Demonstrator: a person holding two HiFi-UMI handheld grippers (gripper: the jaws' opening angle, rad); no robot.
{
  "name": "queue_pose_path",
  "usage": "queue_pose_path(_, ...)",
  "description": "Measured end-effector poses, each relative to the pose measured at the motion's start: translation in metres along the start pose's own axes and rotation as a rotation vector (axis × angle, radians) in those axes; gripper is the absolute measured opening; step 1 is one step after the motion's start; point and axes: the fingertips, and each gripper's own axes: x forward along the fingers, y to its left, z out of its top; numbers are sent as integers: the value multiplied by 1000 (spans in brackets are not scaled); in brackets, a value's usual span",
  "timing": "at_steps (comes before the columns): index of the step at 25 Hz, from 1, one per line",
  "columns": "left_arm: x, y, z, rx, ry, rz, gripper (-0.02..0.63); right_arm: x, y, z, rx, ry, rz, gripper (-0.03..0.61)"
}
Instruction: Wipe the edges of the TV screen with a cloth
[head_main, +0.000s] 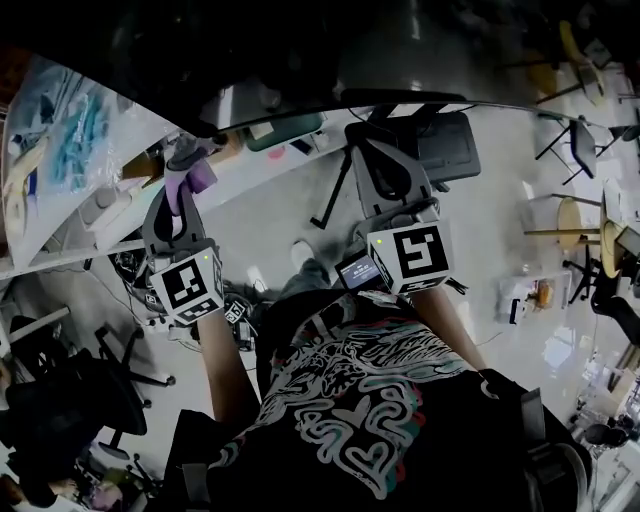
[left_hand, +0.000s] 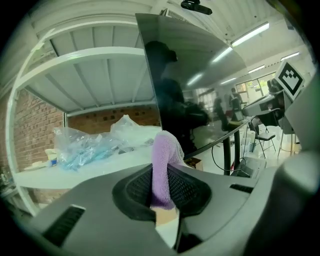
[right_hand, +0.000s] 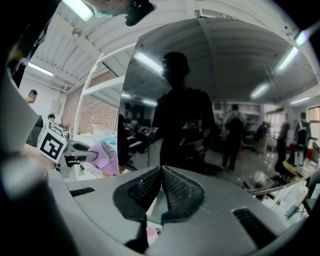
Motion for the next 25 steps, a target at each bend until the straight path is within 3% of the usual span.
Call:
queue_pose_path(11, 38, -13, 1, -13, 25, -10, 55, 13, -28, -1, 13, 10, -24, 31)
queue_pose_path(25, 56, -15, 5, -55, 18, 5, 55, 20, -27, -10, 33, 31, -5, 31)
